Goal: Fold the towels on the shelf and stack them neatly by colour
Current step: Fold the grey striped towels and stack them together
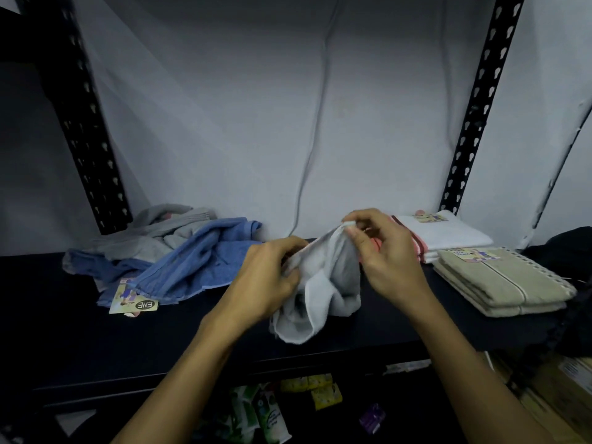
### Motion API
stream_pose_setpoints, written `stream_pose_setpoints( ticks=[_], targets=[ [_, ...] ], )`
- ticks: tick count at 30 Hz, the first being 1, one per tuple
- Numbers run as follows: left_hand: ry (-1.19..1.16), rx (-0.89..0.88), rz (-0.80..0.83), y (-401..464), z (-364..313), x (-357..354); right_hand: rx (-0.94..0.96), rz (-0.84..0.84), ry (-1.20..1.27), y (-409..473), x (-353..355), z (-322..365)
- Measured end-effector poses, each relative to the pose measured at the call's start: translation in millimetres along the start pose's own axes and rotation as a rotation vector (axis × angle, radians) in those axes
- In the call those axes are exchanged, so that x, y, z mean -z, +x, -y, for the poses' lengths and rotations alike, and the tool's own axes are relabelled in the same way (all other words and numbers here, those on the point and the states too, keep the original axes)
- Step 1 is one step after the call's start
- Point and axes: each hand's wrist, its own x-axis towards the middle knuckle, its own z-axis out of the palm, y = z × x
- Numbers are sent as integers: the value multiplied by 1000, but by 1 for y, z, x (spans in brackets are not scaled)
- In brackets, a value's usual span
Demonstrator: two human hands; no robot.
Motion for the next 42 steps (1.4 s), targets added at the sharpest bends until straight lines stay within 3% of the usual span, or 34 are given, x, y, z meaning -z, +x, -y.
stream_pose_setpoints(
  ticks=[5, 9, 12, 15, 18, 20, 24, 28, 31, 37, 42],
  targets=[
    [127, 278, -56, -9, 34, 21, -21, -113, -84, 40, 14, -16],
    [-231, 537, -2, 2, 39, 58, 62, -43, -237, 47, 12, -27],
    [-356, 593, 106, 17, 40, 95, 187, 7, -319, 49, 9, -34],
    [-356, 579, 312, 28, 46, 132, 278, 25, -424, 55, 9, -37],
    [-149, 569, 425, 28, 61, 169, 187, -93, -432, 67, 29, -45],
    [10, 559, 367, 22, 69, 181, 76, -126, -403, 72, 45, -50],
    [-33, 448, 202, 16, 58, 146, 0, -17, -377, 70, 44, -45],
    [-100, 210, 248, 21, 25, 75, 34, -5, -316, 73, 32, -36],
    [-74, 132, 321, 23, 7, 22, 61, 19, -303, 73, 27, -29],
    [233, 63, 490, 9, 10, -39, 82, -10, -322, 76, 43, -27],
    [333, 66, 293, -1, 50, -30, 32, -104, -347, 80, 73, -40]
  ],
)
